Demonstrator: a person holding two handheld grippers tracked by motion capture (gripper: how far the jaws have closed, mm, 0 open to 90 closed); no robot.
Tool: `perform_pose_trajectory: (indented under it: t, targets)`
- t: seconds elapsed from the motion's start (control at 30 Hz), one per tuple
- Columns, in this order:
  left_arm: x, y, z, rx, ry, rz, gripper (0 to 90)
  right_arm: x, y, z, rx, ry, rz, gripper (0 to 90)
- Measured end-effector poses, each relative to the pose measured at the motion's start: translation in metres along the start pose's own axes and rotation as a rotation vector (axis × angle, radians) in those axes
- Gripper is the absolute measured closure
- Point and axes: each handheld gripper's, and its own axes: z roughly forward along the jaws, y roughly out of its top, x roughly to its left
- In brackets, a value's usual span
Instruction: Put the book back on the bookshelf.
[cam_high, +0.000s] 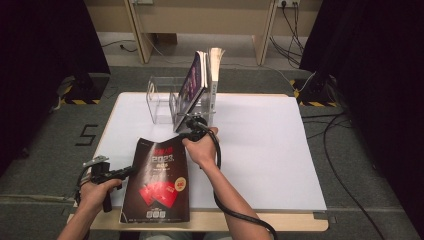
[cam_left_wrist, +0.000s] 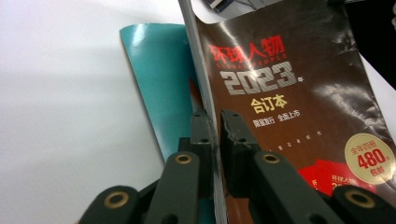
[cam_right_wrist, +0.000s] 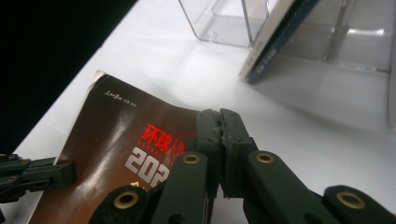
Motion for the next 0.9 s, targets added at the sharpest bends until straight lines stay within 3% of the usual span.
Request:
perform_pose_trajectory:
  t: [0.1,0.13,0.2,0.27,0.4,0.53,0.9]
  targets:
    - [0.001,0.001,0.000,-0.008,0.007,-0.001,79.7,0.004,0.002,-0.004,-0.024,0.005,-0.005,88.5]
    - [0.002,0.001,-0.001,-0.015,0.013,-0.004,78.7,0.009,0.004,-0.007,-0.054,0.011,-0.014,88.5]
    - [0.003,0.002,-0.002,-0.026,0.041,0.000,75.2,0.013,0.005,-0.010,-0.076,0.013,-0.023,88.6]
    - [0.004,0.002,-0.002,-0.031,0.067,-0.001,67.5,0.016,0.007,-0.013,-0.105,0.016,-0.036,88.6]
    - [0.006,0.005,-0.006,-0.068,0.100,-0.046,48.8,0.023,0.013,-0.021,-0.153,0.026,-0.047,88.6]
    - [0.006,0.009,-0.010,-0.105,0.129,-0.039,36.7,0.029,0.019,-0.028,-0.196,0.018,-0.058,88.6]
    - [0.002,0.007,-0.010,-0.115,0.106,-0.029,36.3,0.041,0.043,-0.052,-0.306,0.022,-0.074,88.6]
